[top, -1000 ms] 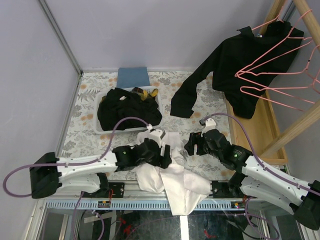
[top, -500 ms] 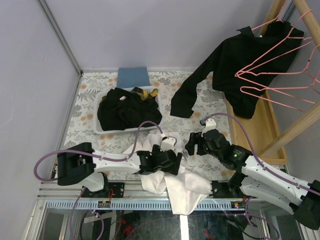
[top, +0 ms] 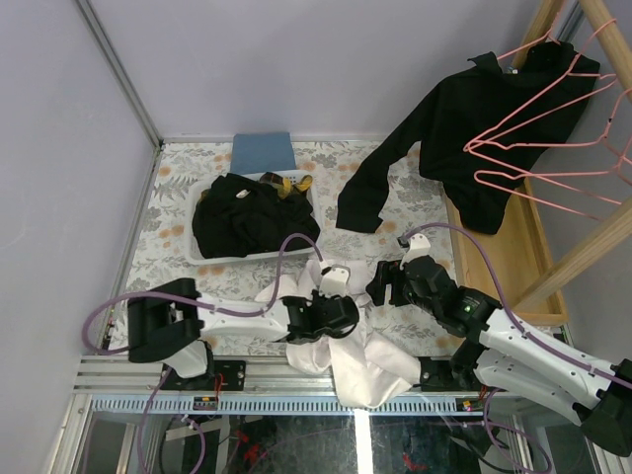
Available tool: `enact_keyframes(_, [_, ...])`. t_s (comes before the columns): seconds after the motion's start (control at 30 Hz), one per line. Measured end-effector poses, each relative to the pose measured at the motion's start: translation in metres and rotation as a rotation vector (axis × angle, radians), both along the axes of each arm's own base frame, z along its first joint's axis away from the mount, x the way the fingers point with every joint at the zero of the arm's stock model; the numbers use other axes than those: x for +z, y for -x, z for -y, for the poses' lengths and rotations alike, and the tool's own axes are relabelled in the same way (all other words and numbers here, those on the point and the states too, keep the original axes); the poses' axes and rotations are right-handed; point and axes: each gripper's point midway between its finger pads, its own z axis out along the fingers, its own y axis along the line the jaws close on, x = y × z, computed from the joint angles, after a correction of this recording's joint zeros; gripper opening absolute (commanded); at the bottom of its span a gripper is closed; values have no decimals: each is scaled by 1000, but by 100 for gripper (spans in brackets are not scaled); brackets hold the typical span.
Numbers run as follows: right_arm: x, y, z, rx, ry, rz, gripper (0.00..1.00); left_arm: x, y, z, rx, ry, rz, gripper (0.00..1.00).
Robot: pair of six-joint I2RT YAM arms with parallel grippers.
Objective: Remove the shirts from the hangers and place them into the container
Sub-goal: Pick up the shirt from the center of the board.
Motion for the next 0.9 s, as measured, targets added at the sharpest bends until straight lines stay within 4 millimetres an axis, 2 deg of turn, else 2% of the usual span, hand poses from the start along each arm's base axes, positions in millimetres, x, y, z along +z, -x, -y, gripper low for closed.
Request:
enact_keyframes(0.07, [0, 0, 0, -3, -3, -3, 79, 9, 3, -9, -1, -6, 1, 0])
enact_keyframes(0.13, [0, 0, 0, -5, -5, -5, 79, 29, 3, -20, -2, 8, 24, 0])
enact_keyframes(0.23, [0, 0, 0, -7, -8, -7, 79, 79, -4, -28, 1, 99, 108, 0])
enact_keyframes(0.27, [0, 0, 0, -8, -8, -8, 79, 104, -7, -33, 6, 149, 153, 0])
enact_keyframes(0.3, [0, 0, 0, -8, -8, -8, 79, 116, -9, -36, 9, 176, 176, 0])
enact_keyframes(0.37, [0, 0, 0, -8, -9, -8, 79, 156, -14, -47, 16, 262, 255, 0])
enact_keyframes(0.43, [0, 0, 0, -10, -10, -8, 79, 187, -17, -61, 28, 320, 324, 0])
enact_keyframes(0.53, [-1, 0, -1, -13, -14, -10, 79, 223, -25, -81, 57, 348, 416, 0])
enact_keyframes(0.73, [-1, 0, -1, -20, -22, -14, 79, 277, -46, -101, 112, 296, 554, 0])
enact_keyframes(0.8, [-1, 0, -1, -22, -24, -14, 79, 290, -57, -105, 136, 263, 581, 0])
enact_keyframes(0.9, [-2, 0, -1, -23, -24, -18, 79, 308, -86, -116, 197, 208, 613, 0])
